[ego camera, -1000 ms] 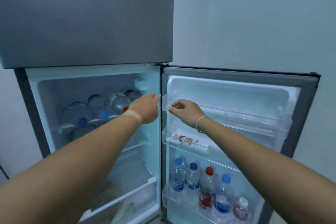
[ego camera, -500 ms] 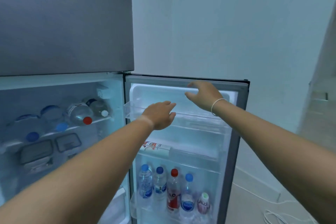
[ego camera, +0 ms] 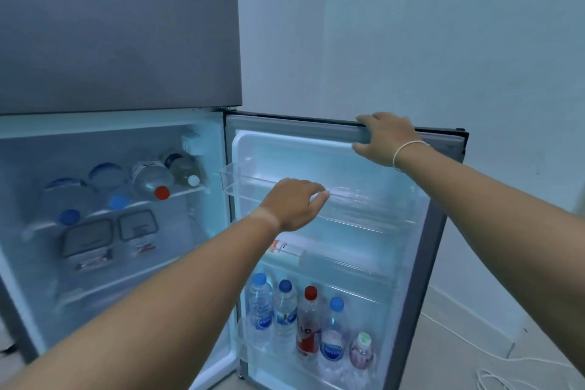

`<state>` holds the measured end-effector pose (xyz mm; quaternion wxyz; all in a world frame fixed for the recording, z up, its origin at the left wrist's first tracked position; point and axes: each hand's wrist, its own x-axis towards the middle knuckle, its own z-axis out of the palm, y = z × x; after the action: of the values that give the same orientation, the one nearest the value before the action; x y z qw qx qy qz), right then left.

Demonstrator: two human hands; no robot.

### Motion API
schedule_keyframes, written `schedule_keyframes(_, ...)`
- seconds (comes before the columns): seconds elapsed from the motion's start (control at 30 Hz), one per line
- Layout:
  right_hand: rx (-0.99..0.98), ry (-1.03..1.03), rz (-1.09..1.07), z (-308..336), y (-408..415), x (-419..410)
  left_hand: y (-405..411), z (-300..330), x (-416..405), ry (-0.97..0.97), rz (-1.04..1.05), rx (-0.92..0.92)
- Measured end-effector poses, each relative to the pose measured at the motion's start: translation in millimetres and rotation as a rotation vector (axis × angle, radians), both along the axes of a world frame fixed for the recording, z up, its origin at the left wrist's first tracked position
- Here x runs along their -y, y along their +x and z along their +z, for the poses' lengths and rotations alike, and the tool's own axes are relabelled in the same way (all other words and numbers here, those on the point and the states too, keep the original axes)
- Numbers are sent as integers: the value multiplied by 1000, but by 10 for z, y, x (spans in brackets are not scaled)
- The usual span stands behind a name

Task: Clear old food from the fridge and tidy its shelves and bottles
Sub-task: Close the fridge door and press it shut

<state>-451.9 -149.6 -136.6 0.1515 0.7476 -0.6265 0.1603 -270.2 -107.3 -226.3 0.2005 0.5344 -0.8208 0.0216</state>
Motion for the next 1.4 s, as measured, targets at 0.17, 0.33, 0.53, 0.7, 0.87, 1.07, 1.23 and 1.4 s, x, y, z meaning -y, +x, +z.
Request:
schedule_keyframes(0.17,-54,-55,-22,-34,-44,98,4,-33,-9,18,55,-110)
schedule_keyframes(0.33,-17,-18,22,140,18,31,22,16,-96,64,118,-179)
schedule_keyframes(0.53,-98,66,76,334,135,-190,177,34,-338,122,250,-226)
schedule_keyframes(0.7,-111,234,161,562,398,-550,424,65,-659,132,319,-245)
schedule_keyframes(0.87,-141,332,229,680,773,-959,691,113,-1033,184,408,-291)
schedule_keyframes(1.07,12,378,381,581,1104,-1234,1165,205,-1482,232,500,-265)
schedule_keyframes(1.23,42,352,477,486,1380,-1332,1480,285,-1762,266,609,-224)
schedule_keyframes(1.4,42,336,577,419,1766,-1327,1759,384,-2024,235,676,-352)
